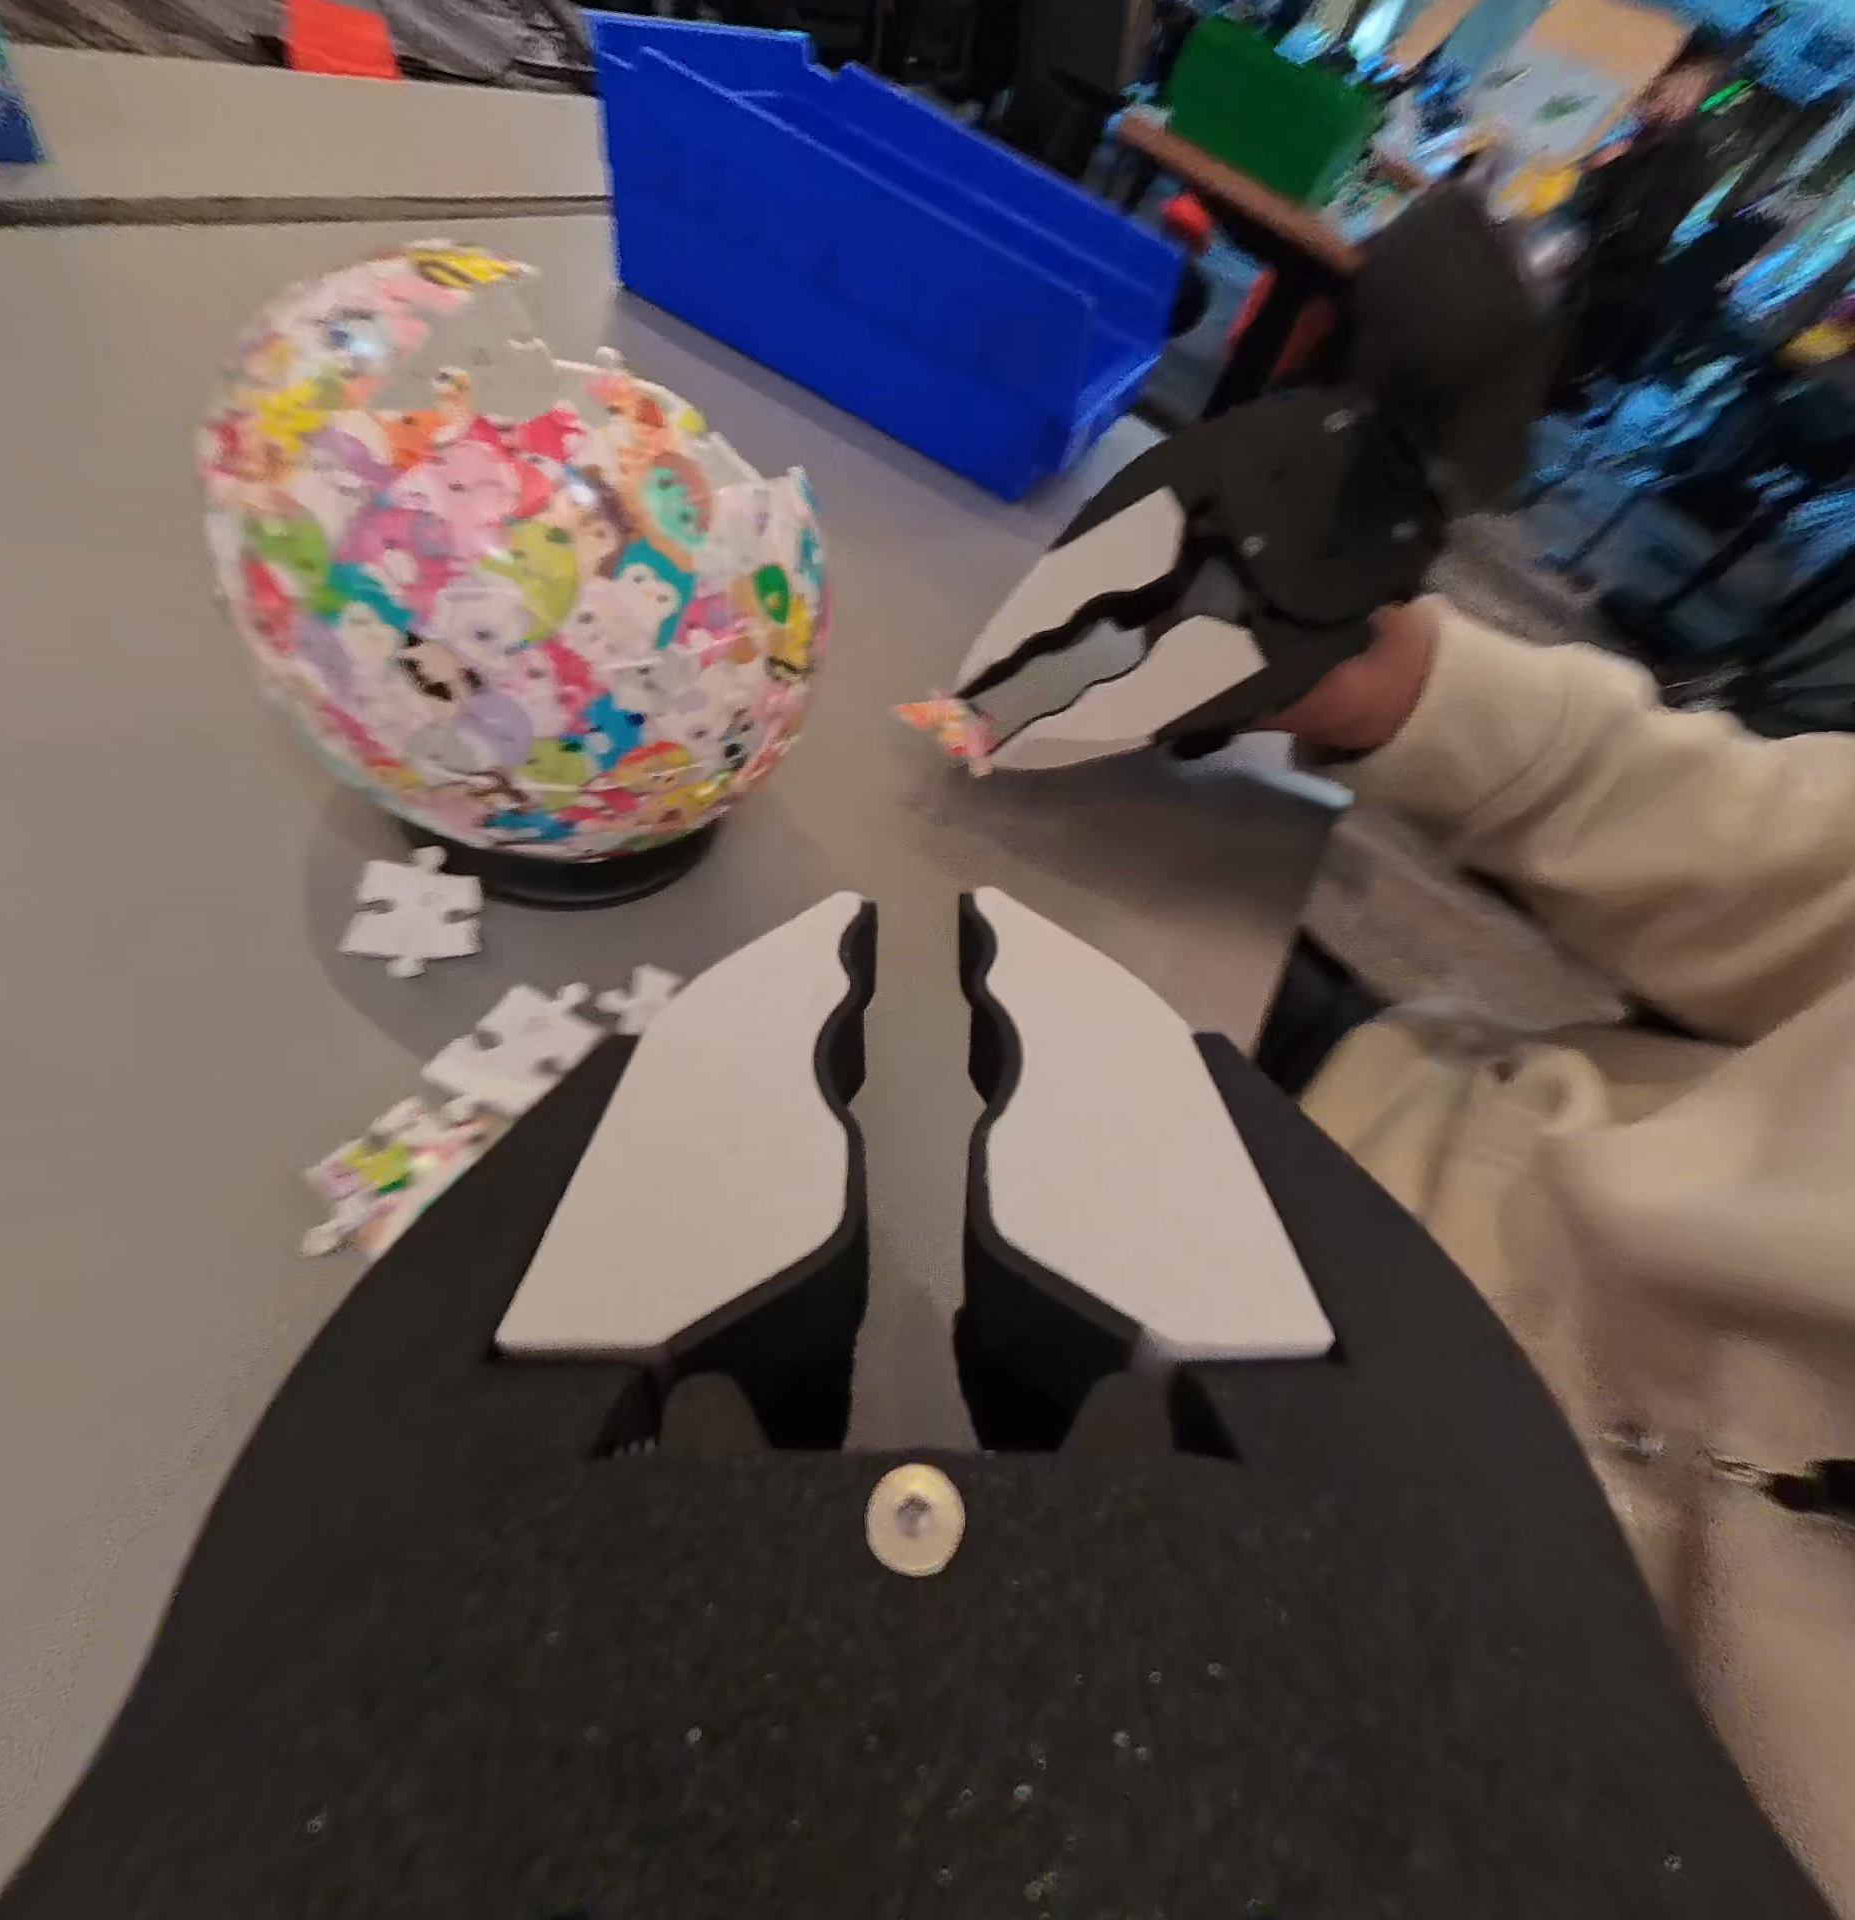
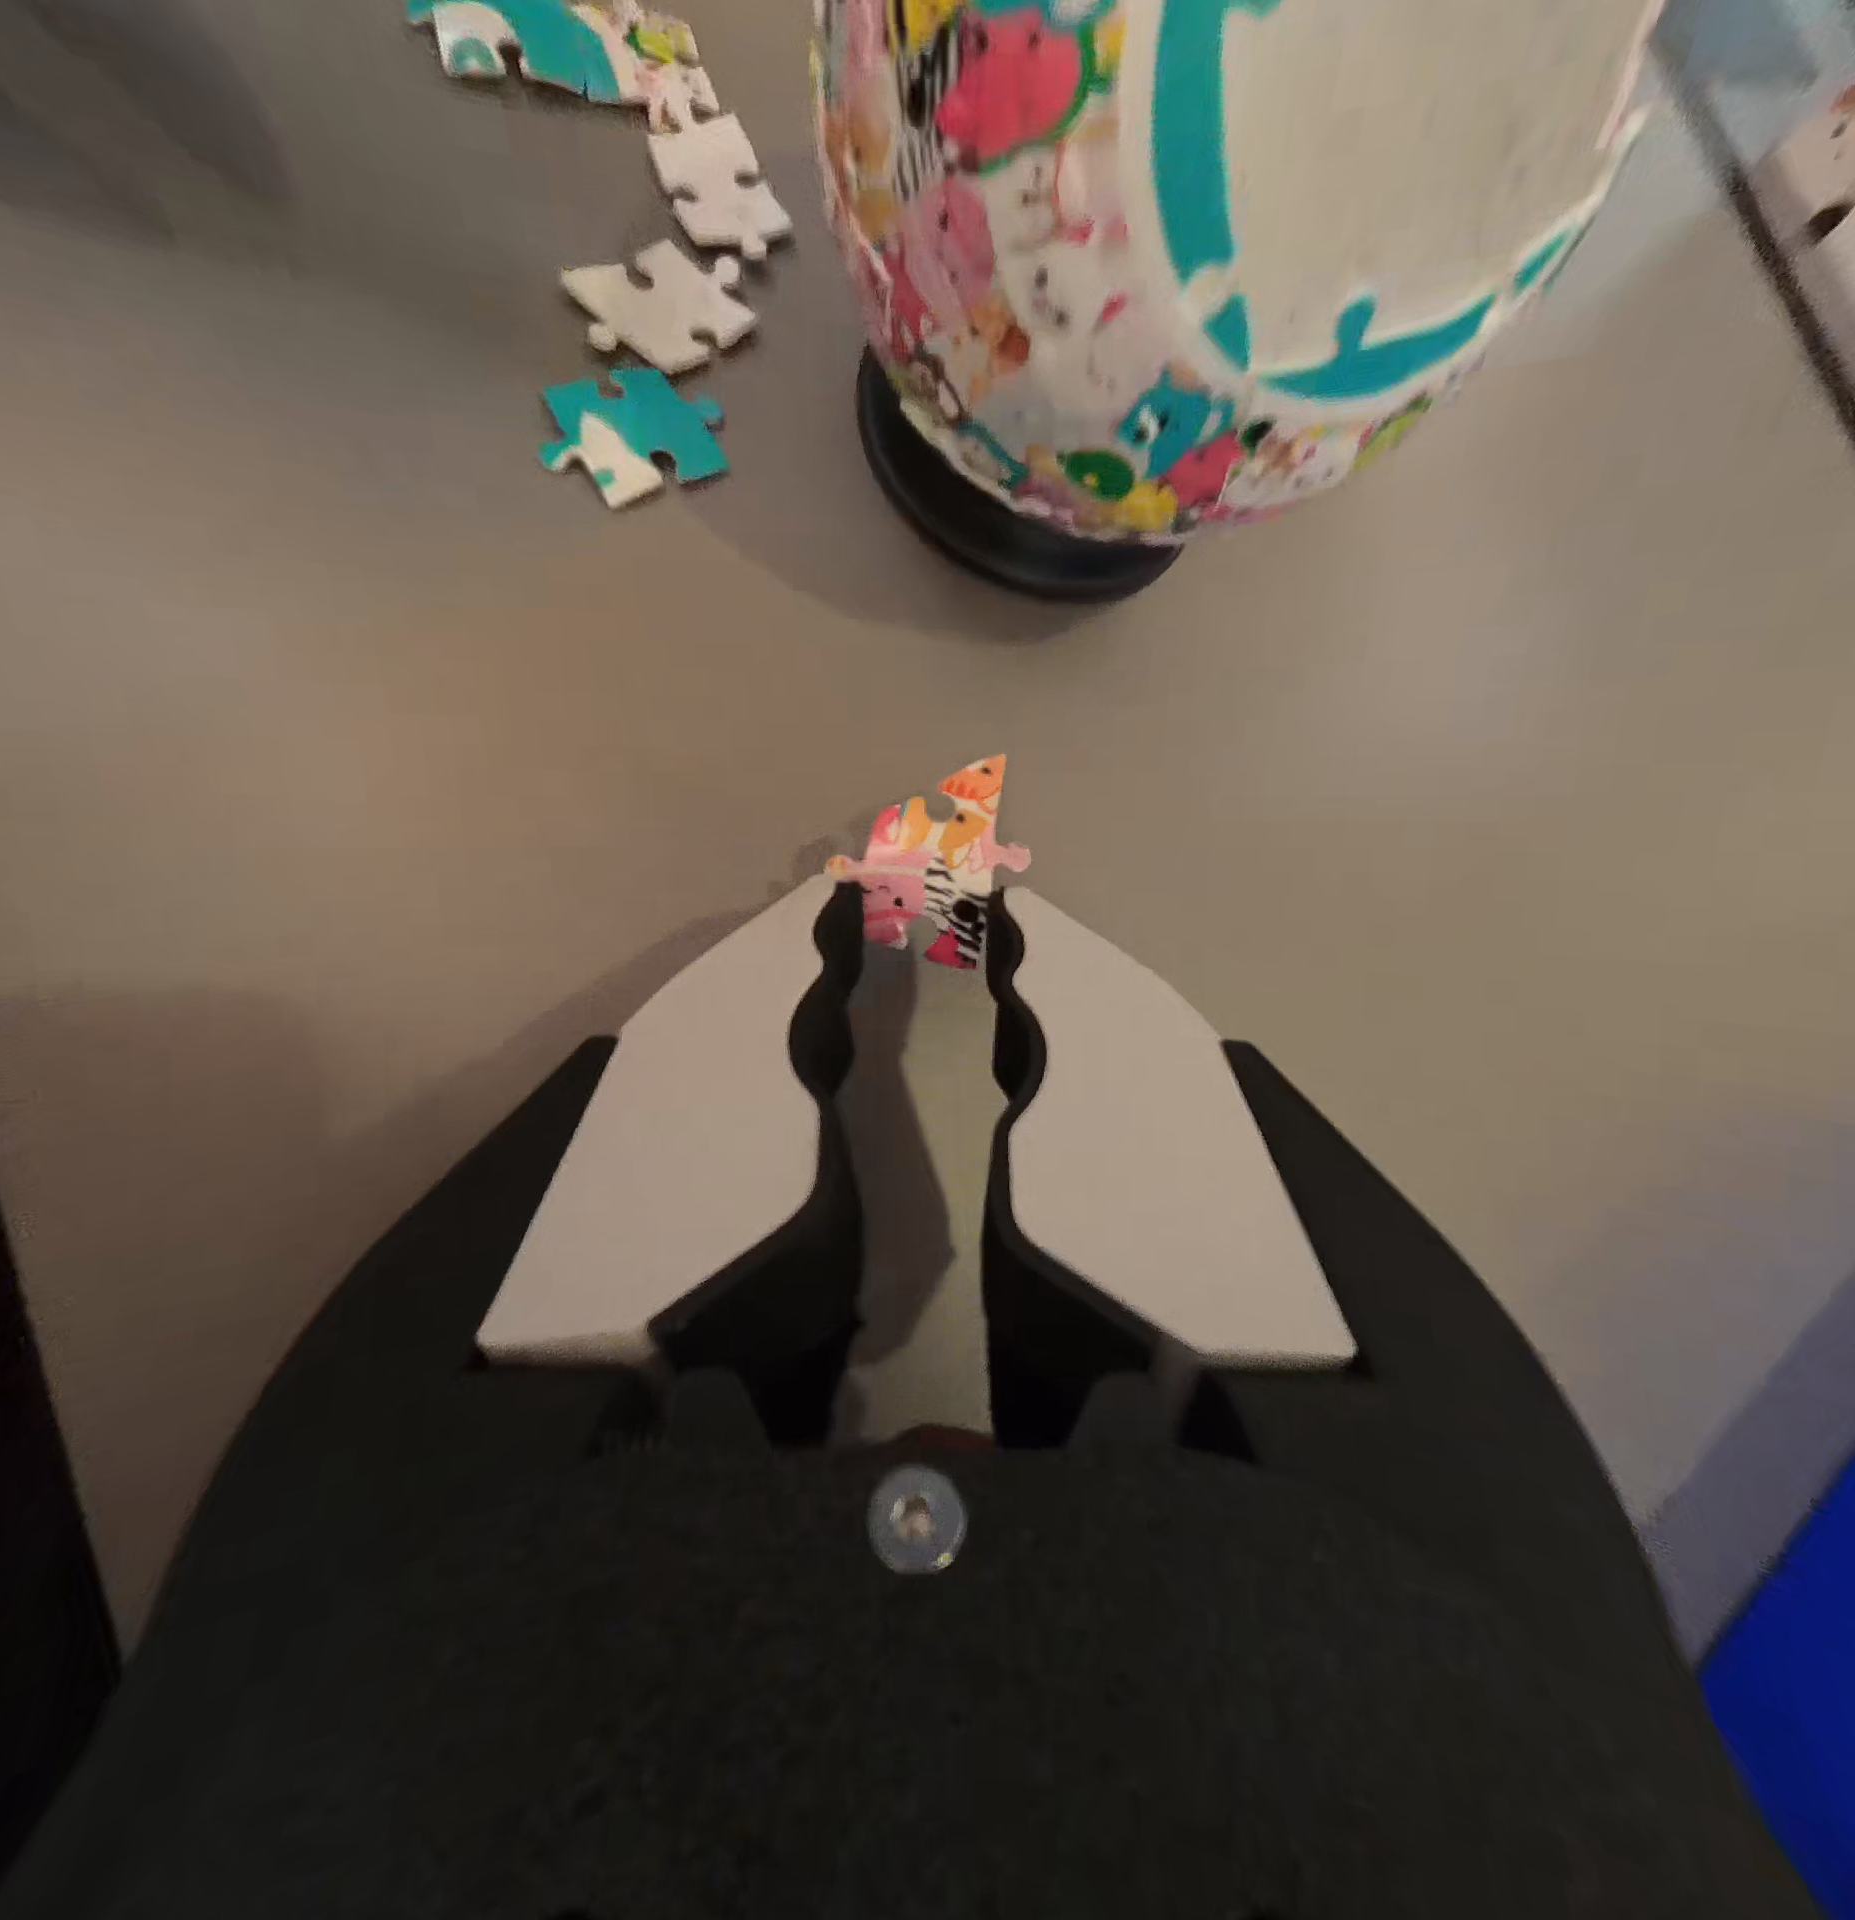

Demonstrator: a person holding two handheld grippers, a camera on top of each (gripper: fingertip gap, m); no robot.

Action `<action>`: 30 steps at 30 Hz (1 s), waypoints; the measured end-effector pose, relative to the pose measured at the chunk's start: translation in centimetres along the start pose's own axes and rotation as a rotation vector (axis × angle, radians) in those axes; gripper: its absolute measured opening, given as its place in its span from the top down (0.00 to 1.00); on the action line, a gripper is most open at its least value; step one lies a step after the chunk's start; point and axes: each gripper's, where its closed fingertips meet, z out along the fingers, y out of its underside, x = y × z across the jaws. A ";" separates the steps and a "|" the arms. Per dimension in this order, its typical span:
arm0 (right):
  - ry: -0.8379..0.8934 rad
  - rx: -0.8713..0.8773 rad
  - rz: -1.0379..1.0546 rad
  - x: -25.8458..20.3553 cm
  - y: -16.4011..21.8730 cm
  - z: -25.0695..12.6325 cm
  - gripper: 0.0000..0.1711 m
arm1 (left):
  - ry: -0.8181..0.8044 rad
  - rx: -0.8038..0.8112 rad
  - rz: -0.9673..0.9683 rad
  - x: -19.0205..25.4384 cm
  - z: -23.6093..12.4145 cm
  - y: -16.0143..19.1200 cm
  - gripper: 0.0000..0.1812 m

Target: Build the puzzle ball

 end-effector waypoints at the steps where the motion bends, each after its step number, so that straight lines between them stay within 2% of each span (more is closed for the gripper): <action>1: 0.002 -0.022 -0.021 0.1 0.1 0.1 0.87 | 0.050 0.002 -0.036 0.6 0.4 -0.1 0.92; 3: -0.017 -0.034 -0.018 0.2 0.3 0.3 0.87 | 0.111 0.001 -0.094 1.2 0.8 -0.1 0.92; 5: -0.075 0.022 -0.021 -0.6 -1.5 -0.7 0.87 | 0.167 0.018 -0.150 1.9 1.1 -0.6 0.92; 7: -0.105 0.136 -0.091 -1.9 -5.1 -2.7 0.87 | 0.216 0.027 -0.187 2.7 1.5 -1.1 0.91; 9: -0.159 0.237 -0.175 -4.1 -9.0 -4.3 0.87 | 0.290 0.032 -0.204 4.3 1.7 -1.9 0.86; 13: -0.146 0.332 -0.315 -6.4 -13.7 -4.8 0.87 | 0.388 0.075 -0.265 5.9 1.4 -2.9 0.84; 14: -0.151 0.341 -0.337 -6.6 -14.1 -4.6 0.87 | 0.402 0.102 -0.289 5.9 1.0 -3.2 0.85; 16: -0.187 0.341 -0.350 -7.0 -14.6 -4.0 0.87 | 0.430 0.156 -0.329 5.7 0.2 -3.7 0.95; 21: -0.192 0.378 -0.384 -7.1 -15.5 -3.0 0.89 | 0.470 0.219 -0.434 4.3 -1.2 -3.7 0.99; 23: -0.198 0.405 -0.285 -5.9 -15.6 -3.0 0.89 | 0.472 0.270 -0.471 3.0 -2.1 -4.0 0.99; 25: -0.275 0.385 -0.047 -4.6 -15.4 -2.5 0.93 | 0.482 0.323 -0.488 2.0 -3.1 -4.4 0.99; 26: -0.397 0.357 0.108 -5.0 -15.4 -2.2 0.93 | 0.495 0.356 -0.489 1.8 -3.6 -4.9 0.99; 28: -0.704 0.374 0.459 -6.5 -17.0 -2.5 0.85 | 0.525 0.403 -0.480 1.9 -4.3 -5.5 0.99; 30: -0.907 0.556 0.712 -6.4 -19.5 -4.0 0.92 | 0.540 0.434 -0.475 2.2 -4.6 -5.9 0.99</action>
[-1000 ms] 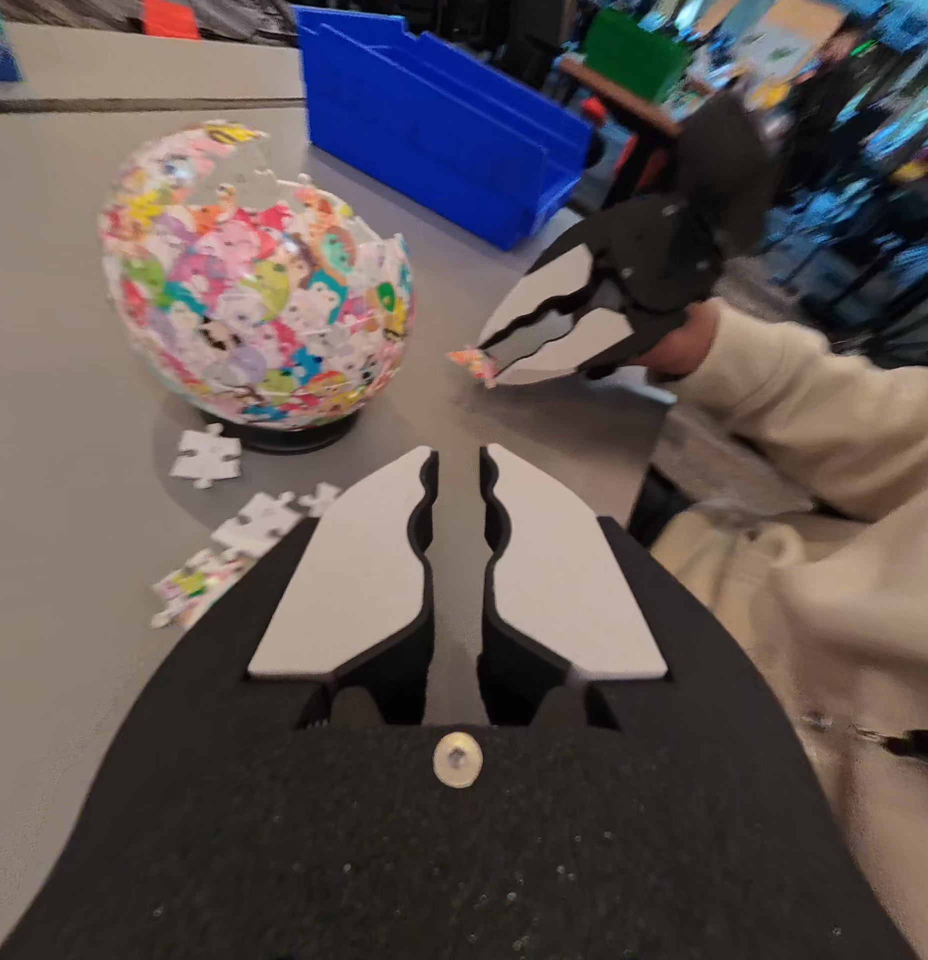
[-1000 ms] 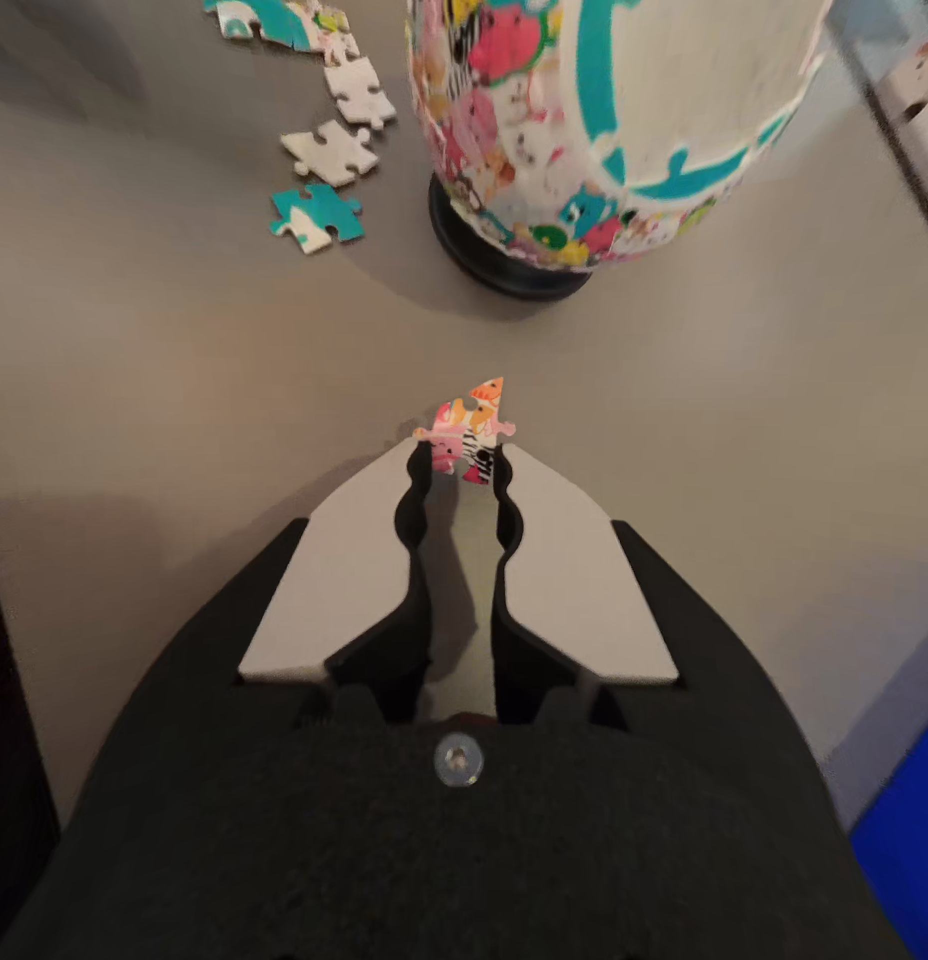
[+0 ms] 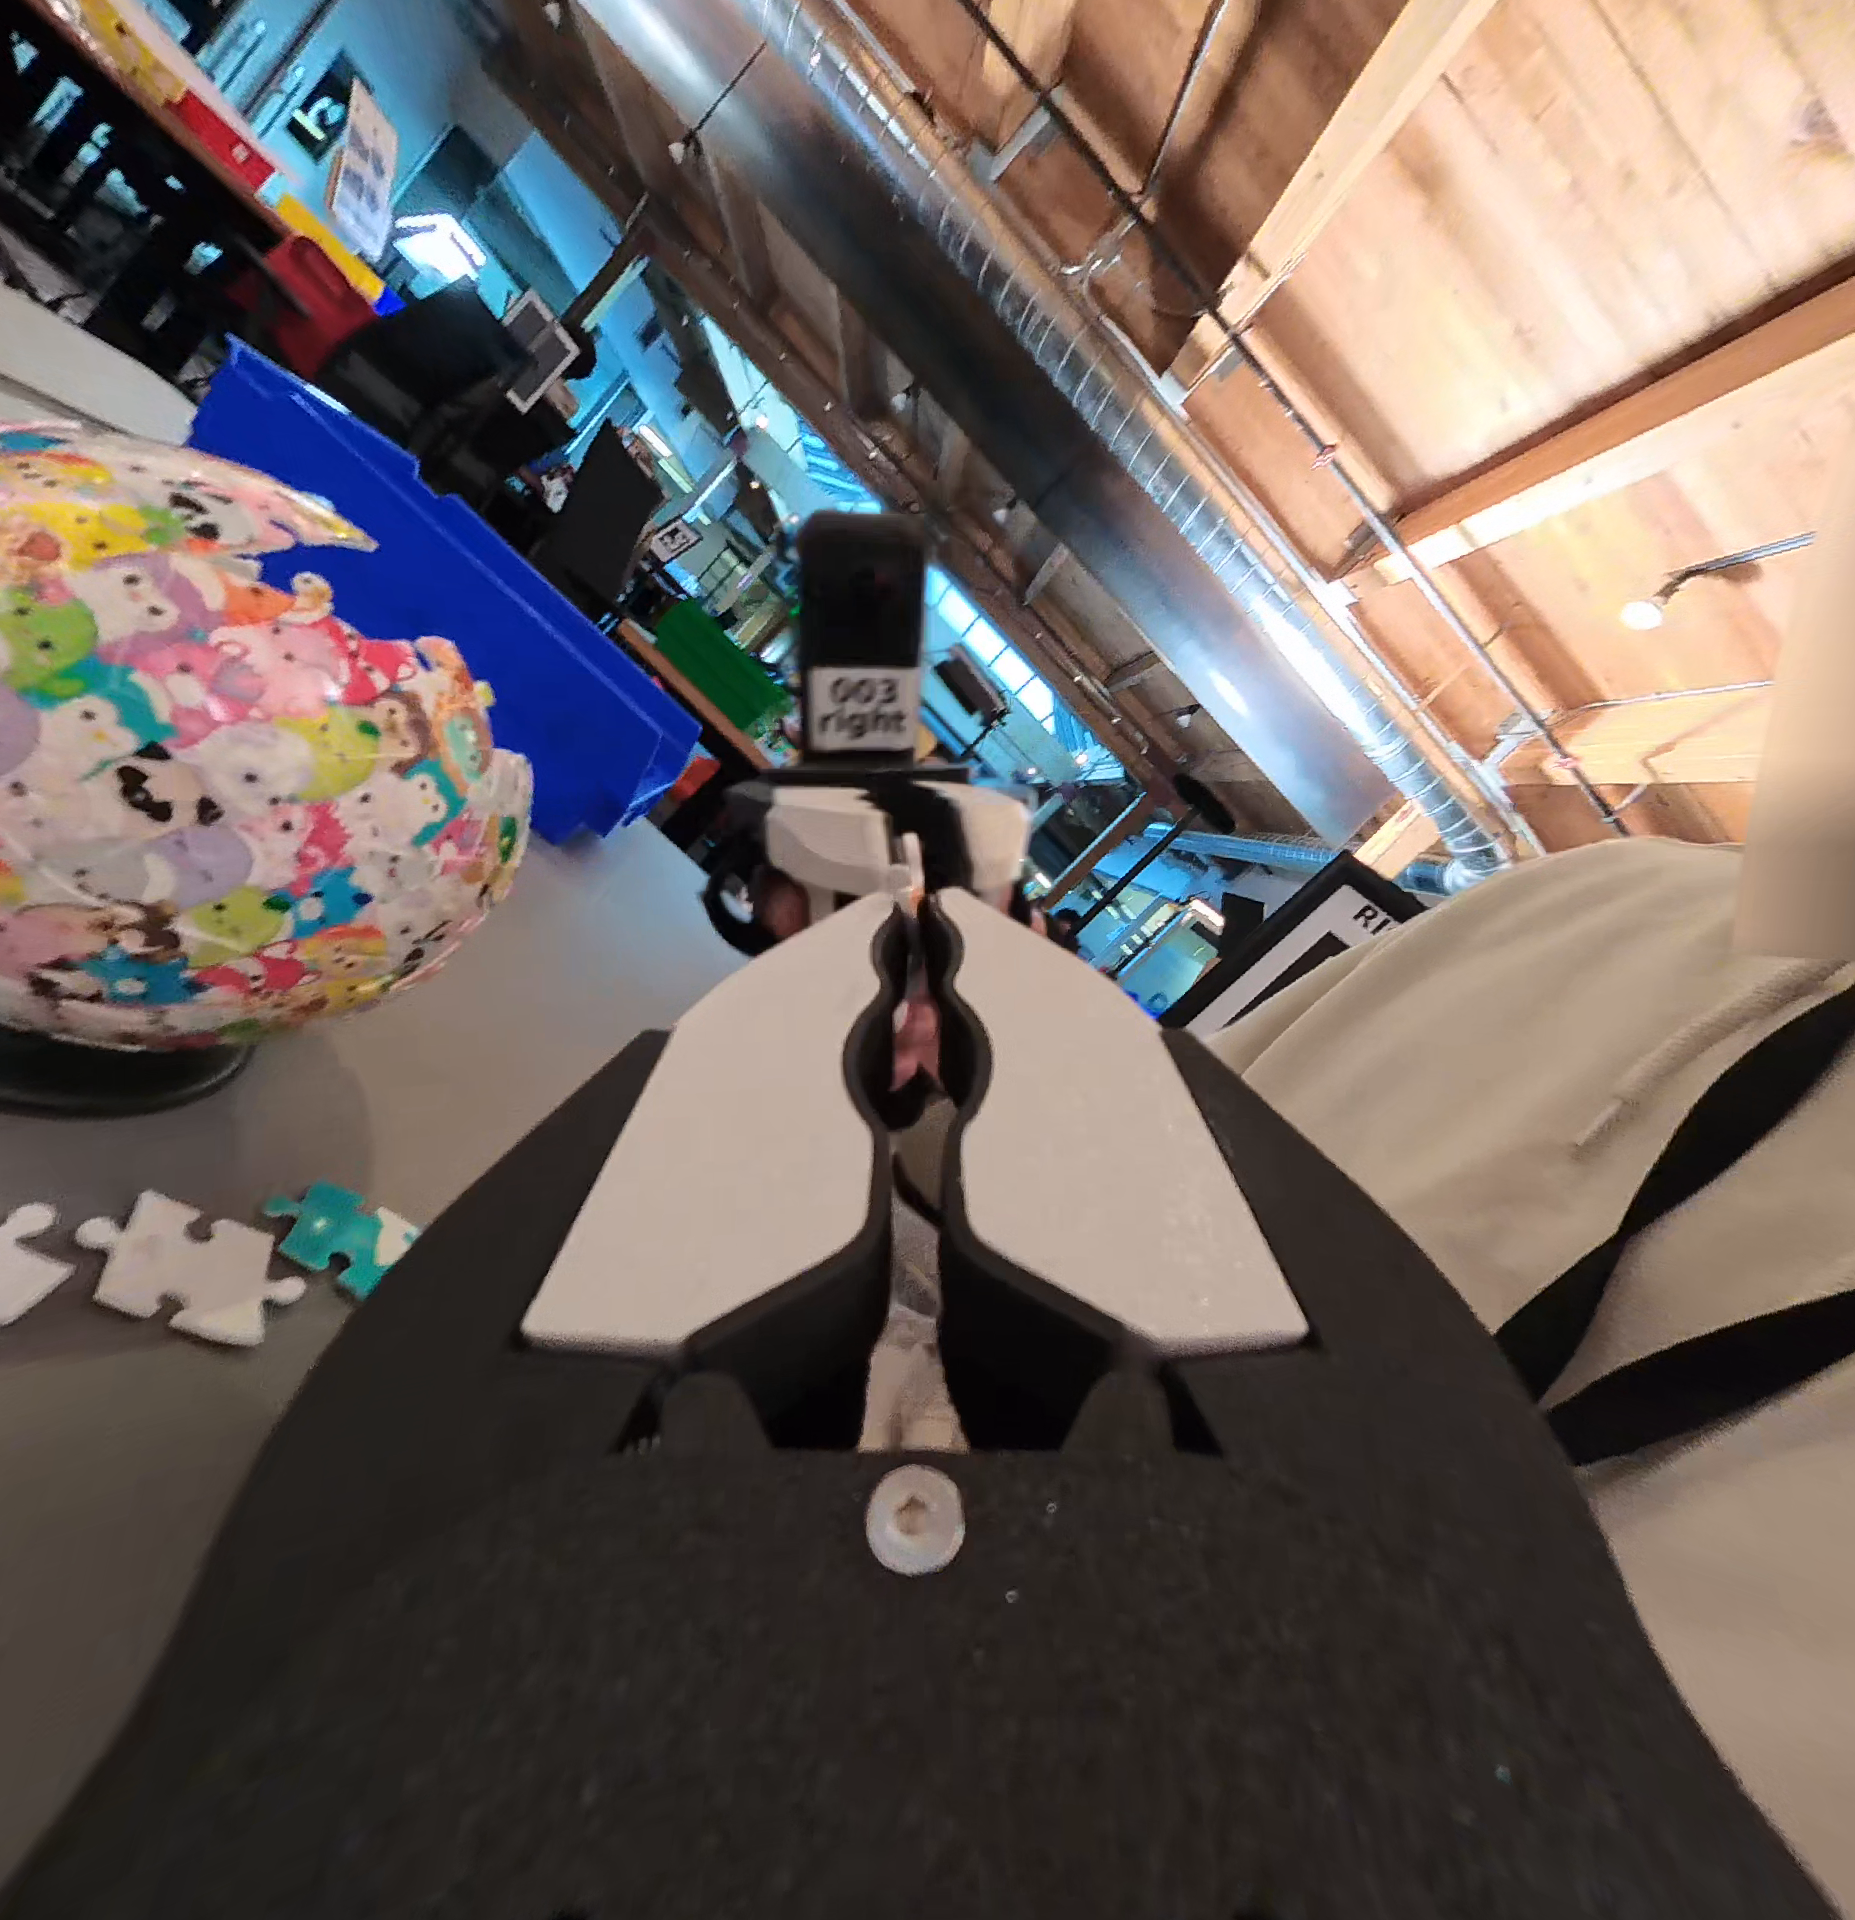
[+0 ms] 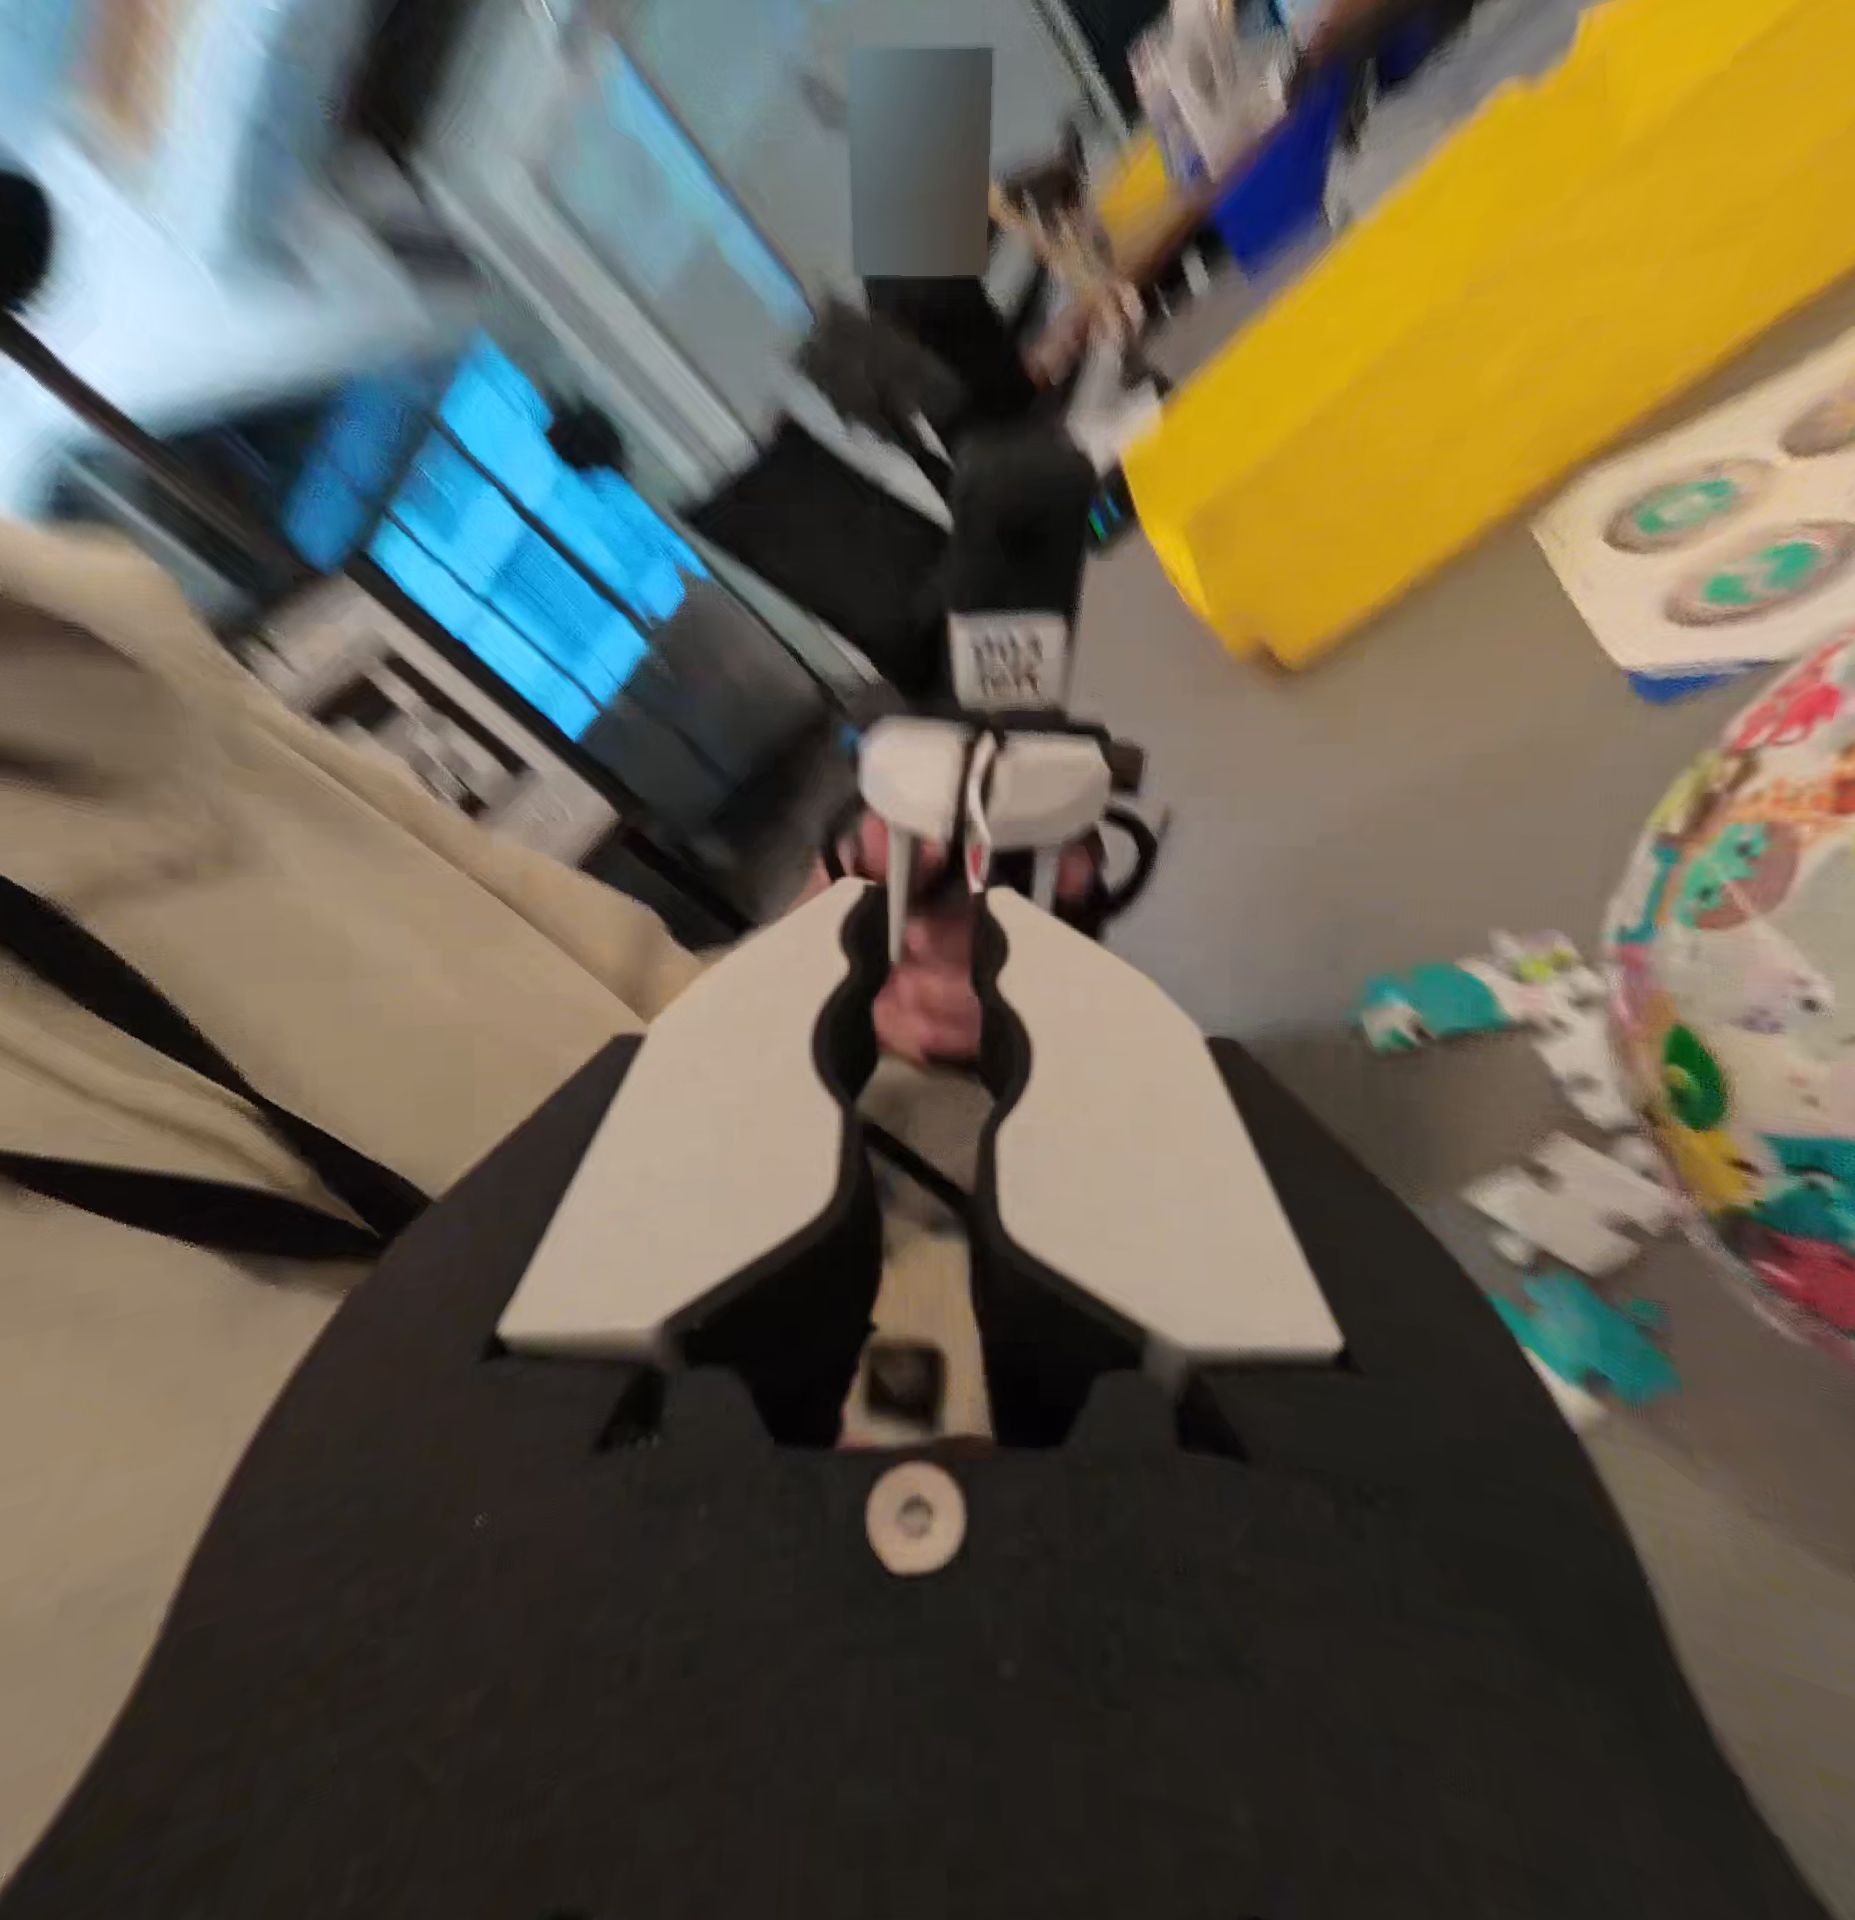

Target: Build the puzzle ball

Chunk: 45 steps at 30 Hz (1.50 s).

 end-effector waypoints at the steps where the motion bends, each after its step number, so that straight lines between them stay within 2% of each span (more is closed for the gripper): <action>1: -0.024 0.065 0.045 0.0 -0.6 0.1 0.93 | 0.019 0.011 -0.004 0.3 0.0 -0.1 0.99; 4: 0.024 0.057 0.050 0.8 0.3 0.7 0.95 | 0.041 0.032 -0.011 0.7 0.2 -0.2 0.99; 6: -0.045 0.107 0.076 -0.3 -0.1 1.1 0.95 | 0.044 0.018 -0.017 0.7 0.3 0.1 0.99; 8: -0.024 0.109 0.066 -0.1 -0.1 1.1 0.99 | 0.051 0.016 -0.024 0.7 0.4 0.1 0.99; 14: 0.022 0.083 0.041 0.2 -0.1 0.8 0.99 | 0.046 0.013 -0.050 0.4 0.4 0.3 0.99; 18: 0.122 0.099 0.061 1.7 -3.4 -1.9 0.99 | -0.038 0.039 -0.003 -0.7 -0.4 -0.6 0.94; 20: 0.208 0.077 0.110 4.1 -5.5 -4.0 0.99 | -0.115 0.007 0.070 -1.4 -1.0 -0.7 0.95; 22: 0.275 -0.022 0.201 7.2 -5.7 -5.1 0.99 | -0.172 -0.038 0.150 -1.8 -1.2 -0.5 1.00; 26: 0.260 -0.049 0.289 8.8 -6.8 -5.6 0.99 | -0.251 -0.093 0.232 -2.6 -1.1 0.0 1.00; 33: 0.197 -0.065 0.459 10.0 -6.4 -4.7 0.99 | -0.293 -0.151 0.283 -3.6 -0.7 0.5 1.00; 45: 0.203 -0.044 0.485 10.5 -6.1 -4.6 0.99 | -0.284 -0.133 0.248 -4.0 -1.0 0.2 1.00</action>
